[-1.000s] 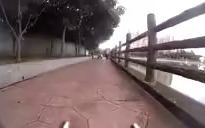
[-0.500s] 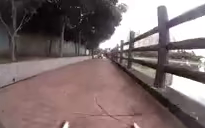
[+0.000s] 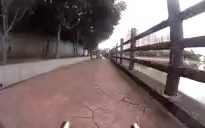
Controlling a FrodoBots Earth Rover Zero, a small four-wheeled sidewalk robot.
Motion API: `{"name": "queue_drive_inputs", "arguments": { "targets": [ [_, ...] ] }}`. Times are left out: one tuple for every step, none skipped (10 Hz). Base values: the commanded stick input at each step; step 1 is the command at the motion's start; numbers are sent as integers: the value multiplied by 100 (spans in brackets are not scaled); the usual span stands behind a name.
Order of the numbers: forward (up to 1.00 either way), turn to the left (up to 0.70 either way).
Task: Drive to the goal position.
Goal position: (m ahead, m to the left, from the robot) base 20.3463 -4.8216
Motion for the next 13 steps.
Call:
{"name": "queue_drive_inputs", "arguments": {
  "targets": [
    [70,0],
    [70,0],
    [70,0],
    [70,0],
    [70,0],
    [70,0],
    [70,0],
    [70,0],
    [70,0],
    [70,0],
    [70,0],
    [70,0],
    [70,0]
  ]
}}
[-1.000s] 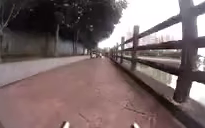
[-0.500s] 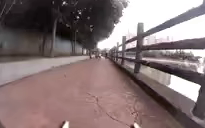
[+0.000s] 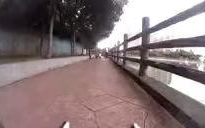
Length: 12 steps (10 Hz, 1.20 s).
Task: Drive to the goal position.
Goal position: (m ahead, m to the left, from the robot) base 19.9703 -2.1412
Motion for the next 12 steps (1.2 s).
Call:
{"name": "queue_drive_inputs", "arguments": {
  "targets": [
    [70,0],
    [70,0],
    [70,0],
    [70,0],
    [70,0],
    [70,0],
    [70,0],
    [70,0],
    [70,0],
    [70,0],
    [70,0],
    [70,0]
  ]
}}
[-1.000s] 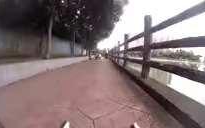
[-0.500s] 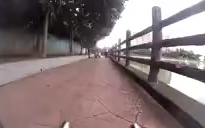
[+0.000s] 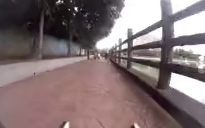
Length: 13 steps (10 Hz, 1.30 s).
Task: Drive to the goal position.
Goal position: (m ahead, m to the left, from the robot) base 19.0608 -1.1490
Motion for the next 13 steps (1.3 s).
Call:
{"name": "queue_drive_inputs", "arguments": {
  "targets": [
    [70,0],
    [70,0],
    [70,0],
    [70,0],
    [70,0],
    [70,0],
    [70,0],
    [70,0],
    [70,0],
    [70,0],
    [70,0],
    [70,0],
    [70,0]
  ]
}}
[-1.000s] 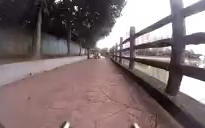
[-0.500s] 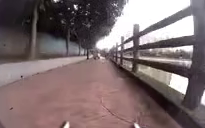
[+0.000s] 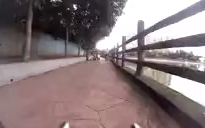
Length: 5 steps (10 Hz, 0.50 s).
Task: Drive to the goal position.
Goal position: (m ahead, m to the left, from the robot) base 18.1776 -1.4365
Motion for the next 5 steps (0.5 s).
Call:
{"name": "queue_drive_inputs", "arguments": {
  "targets": [
    [70,0],
    [70,0],
    [70,0],
    [70,0],
    [70,0]
  ]
}}
